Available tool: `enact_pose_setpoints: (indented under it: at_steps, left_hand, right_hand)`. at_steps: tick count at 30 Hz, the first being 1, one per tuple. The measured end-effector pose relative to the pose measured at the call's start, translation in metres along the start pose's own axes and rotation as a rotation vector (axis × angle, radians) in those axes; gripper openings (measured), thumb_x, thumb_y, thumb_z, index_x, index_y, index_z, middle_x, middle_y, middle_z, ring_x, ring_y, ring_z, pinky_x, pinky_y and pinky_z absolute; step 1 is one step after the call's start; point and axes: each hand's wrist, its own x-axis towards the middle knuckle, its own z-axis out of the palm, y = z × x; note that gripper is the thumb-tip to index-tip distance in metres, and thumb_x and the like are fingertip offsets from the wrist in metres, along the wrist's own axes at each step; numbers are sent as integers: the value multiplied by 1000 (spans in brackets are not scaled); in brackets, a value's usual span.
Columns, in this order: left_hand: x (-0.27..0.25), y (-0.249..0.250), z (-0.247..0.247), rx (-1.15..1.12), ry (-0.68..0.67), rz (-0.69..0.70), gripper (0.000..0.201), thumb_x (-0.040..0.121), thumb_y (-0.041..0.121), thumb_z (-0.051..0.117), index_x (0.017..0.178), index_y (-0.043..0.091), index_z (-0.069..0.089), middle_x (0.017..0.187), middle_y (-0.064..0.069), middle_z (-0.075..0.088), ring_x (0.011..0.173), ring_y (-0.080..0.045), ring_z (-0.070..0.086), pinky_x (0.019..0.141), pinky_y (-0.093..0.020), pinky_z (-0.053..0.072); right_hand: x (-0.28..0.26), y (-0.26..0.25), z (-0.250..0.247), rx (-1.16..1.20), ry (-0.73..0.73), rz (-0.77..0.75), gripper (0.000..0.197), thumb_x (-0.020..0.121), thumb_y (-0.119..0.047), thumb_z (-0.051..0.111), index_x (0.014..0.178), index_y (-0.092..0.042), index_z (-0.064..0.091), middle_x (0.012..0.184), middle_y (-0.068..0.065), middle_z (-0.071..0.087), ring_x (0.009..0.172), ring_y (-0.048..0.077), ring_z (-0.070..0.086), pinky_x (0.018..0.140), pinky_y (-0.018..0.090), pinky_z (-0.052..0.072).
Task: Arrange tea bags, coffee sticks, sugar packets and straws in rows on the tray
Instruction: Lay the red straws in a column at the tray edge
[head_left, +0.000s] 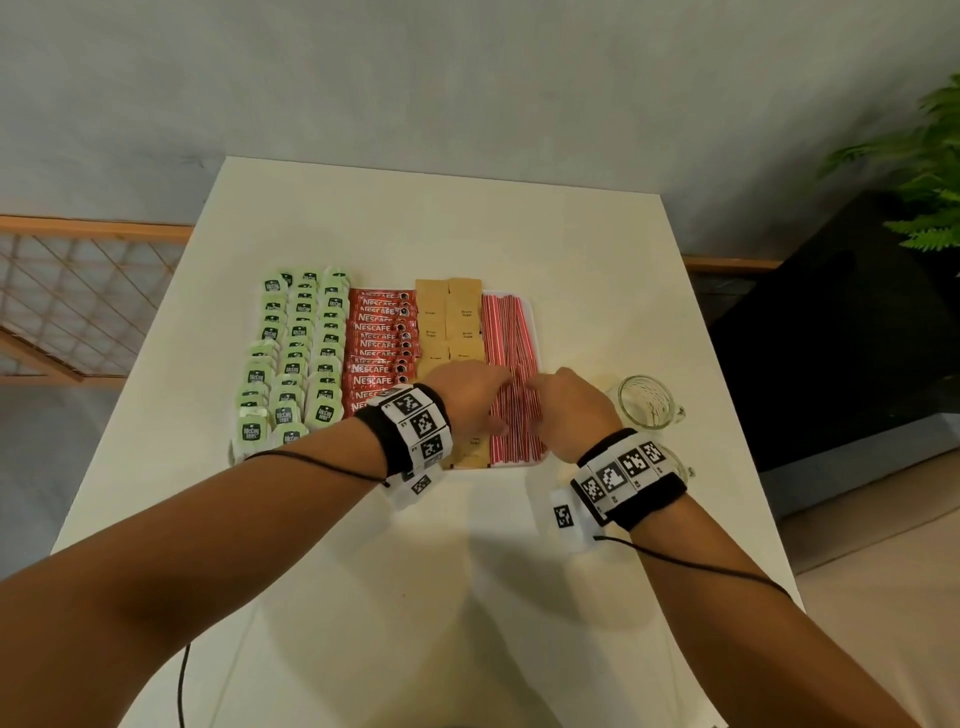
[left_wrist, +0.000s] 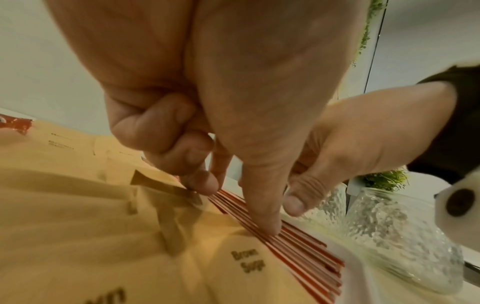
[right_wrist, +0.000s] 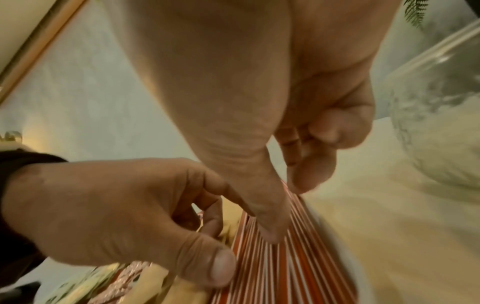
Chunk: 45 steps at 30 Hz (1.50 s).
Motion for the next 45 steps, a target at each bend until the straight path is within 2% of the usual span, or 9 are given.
enact_pose_setpoints:
  at_steps: [3,5,8,11,20,25,31,39,45]
  left_hand:
    - [-1,-4,-4,-13,33,-62,74,83,51,73,140,16,41,110,-3,65,94,-21,60,72,-32,45]
    - [0,-7,-7,-35,42,-100,71,83,52,73,135,15,42,95,1,61,84,-19,58,68,-33,47]
    - [1,-9,-7,-37,20,-115,66,79,56,72,126,18,46,100,0,65,87,-21,63,75,-39,56]
    - [-1,-10,-5,-17,11,-93,60,82,53,70,125,17,50,106,-1,66,91,-22,64,78,-37,56]
    - [-5,-3,-6,6,3,-77,59,84,51,70,125,14,49,89,3,57,86,-21,59,66,-33,48]
    - [-9,3,-8,24,-23,-59,75,82,51,75,135,11,40,73,7,46,74,-18,54,52,-27,34]
    - [-16,6,-5,77,-35,-58,87,77,56,76,141,13,36,82,1,60,77,-20,62,63,-34,53]
    - [-20,9,-9,54,-36,-62,95,78,55,76,148,11,30,82,3,54,81,-20,62,66,-33,53]
    - [-24,9,-11,16,-37,-73,80,82,53,73,142,13,38,80,6,54,81,-19,60,72,-37,55]
  right_hand:
    - [12,-3,-8,10,60,-79,40,94,-14,62,133,-18,56,137,7,50,118,31,55,94,41,50]
    - [19,-5,-8,-50,66,-135,37,93,-8,59,130,-14,57,139,5,52,123,31,49,101,44,47]
    - [23,-7,-6,-125,32,-137,27,92,-7,57,118,-14,58,122,4,58,110,29,51,93,42,47]
    - [24,-7,-5,-126,10,-127,29,91,-5,55,118,-15,58,118,4,60,108,32,54,91,44,48]
    - [22,0,-5,-37,-24,-130,41,88,-2,57,126,-17,57,131,4,56,113,34,57,93,48,52]
    - [8,5,7,-39,-16,-131,50,83,-12,73,129,-18,54,132,-2,50,109,30,56,86,45,54]
    - [-4,8,25,-108,-40,-119,54,84,-25,75,132,-17,51,143,-3,41,111,32,56,85,47,54]
    - [-9,10,22,-87,-73,-112,50,86,-18,71,132,-14,51,142,0,43,111,36,58,88,47,53]
    - [-13,8,17,10,-73,-107,59,87,-23,72,140,-16,47,145,-2,41,116,34,55,92,47,52]
